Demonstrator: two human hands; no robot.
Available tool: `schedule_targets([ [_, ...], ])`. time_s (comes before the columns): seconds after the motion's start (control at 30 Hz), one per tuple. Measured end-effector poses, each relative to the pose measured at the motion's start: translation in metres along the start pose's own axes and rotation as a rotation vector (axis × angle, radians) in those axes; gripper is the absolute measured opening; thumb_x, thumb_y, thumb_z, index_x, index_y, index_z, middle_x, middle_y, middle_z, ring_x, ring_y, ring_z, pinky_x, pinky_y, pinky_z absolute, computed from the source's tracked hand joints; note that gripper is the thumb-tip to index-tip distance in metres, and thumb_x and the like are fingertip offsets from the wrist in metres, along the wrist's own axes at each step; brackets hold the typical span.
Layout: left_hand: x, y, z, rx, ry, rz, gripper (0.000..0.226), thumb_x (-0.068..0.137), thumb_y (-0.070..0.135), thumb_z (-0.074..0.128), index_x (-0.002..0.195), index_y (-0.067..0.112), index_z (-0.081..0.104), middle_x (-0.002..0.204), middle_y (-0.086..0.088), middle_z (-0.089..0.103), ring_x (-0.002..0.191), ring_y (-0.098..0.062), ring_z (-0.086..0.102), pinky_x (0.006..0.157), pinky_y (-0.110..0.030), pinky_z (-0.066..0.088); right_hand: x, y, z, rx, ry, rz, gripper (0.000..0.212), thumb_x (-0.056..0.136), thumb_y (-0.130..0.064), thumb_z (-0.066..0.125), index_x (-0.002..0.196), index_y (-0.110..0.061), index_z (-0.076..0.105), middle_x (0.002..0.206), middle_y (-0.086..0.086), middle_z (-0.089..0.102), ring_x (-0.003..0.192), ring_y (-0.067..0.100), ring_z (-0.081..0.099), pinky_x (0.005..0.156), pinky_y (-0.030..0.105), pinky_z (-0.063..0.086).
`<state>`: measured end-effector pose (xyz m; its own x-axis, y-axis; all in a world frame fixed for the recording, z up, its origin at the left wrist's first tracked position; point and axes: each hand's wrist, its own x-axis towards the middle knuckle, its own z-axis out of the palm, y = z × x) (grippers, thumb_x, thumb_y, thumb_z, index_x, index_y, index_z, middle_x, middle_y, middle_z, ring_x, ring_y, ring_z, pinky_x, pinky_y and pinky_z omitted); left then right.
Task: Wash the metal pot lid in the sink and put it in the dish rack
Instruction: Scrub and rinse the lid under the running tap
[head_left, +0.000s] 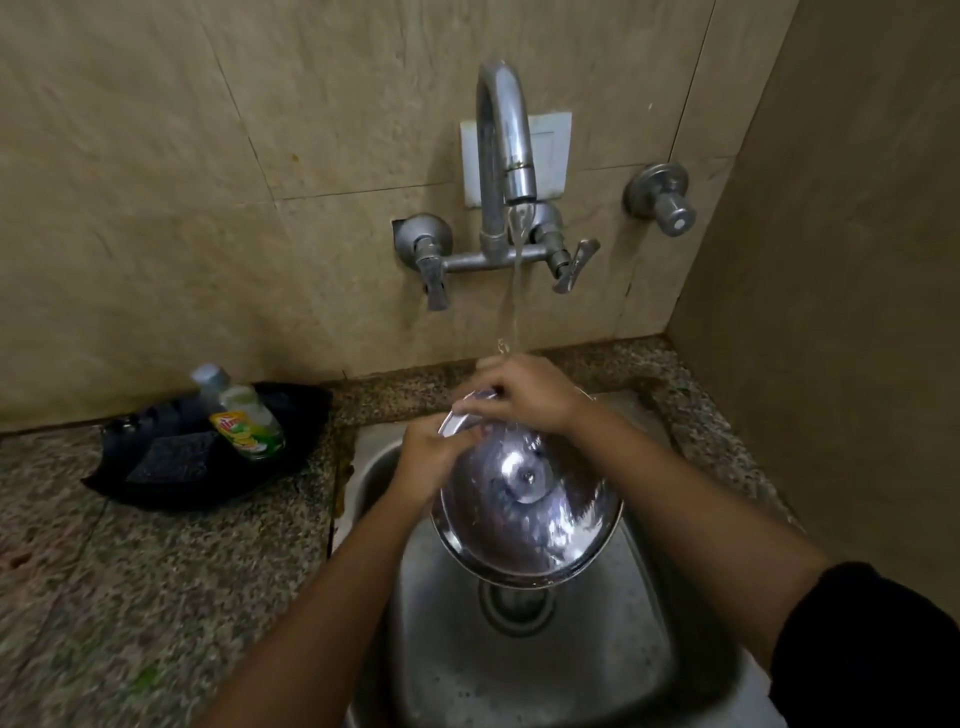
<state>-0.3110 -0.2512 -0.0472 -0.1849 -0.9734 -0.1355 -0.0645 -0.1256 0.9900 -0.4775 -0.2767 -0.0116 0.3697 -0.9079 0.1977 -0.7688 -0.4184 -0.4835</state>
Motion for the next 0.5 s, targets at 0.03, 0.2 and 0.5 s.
schedule_targets([
  [0.03, -0.002, 0.000, 0.002, 0.005, -0.004, 0.012, 0.019, 0.076, 0.006, 0.074, 0.095, 0.006, 0.075, 0.085, -0.011, 0.074, 0.077, -0.019, 0.068, 0.075, -0.036, 0.053, 0.002, -0.003, 0.001, 0.000, -0.026, -0.056, 0.027, 0.084, -0.049, 0.064, 0.101, -0.031, 0.074, 0.090, -0.010, 0.068, 0.079, 0.003, 0.060, 0.069, 0.026, 0.046],
  [0.2, -0.007, -0.005, -0.017, -0.126, 0.094, -0.073, 0.013, 0.076, 0.013, 0.076, 0.089, 0.010, 0.075, 0.088, -0.014, 0.076, 0.082, -0.032, 0.072, 0.077, -0.040, 0.058, -0.015, 0.027, -0.008, 0.497, 0.216, 0.307, 0.022, 0.083, -0.032, 0.072, 0.100, -0.019, 0.076, 0.089, -0.006, 0.073, 0.075, 0.000, 0.062, 0.074, 0.031, 0.050],
  [0.5, -0.007, -0.007, -0.008, -0.110, 0.173, -0.001, 0.011, 0.076, 0.013, 0.075, 0.086, 0.007, 0.076, 0.087, -0.016, 0.075, 0.080, -0.028, 0.070, 0.077, -0.040, 0.055, -0.004, 0.008, -0.015, 0.548, 0.060, 0.249, 0.012, 0.087, -0.020, 0.067, 0.092, -0.027, 0.075, 0.111, 0.000, 0.071, 0.090, -0.001, 0.064, 0.086, 0.021, 0.047],
])
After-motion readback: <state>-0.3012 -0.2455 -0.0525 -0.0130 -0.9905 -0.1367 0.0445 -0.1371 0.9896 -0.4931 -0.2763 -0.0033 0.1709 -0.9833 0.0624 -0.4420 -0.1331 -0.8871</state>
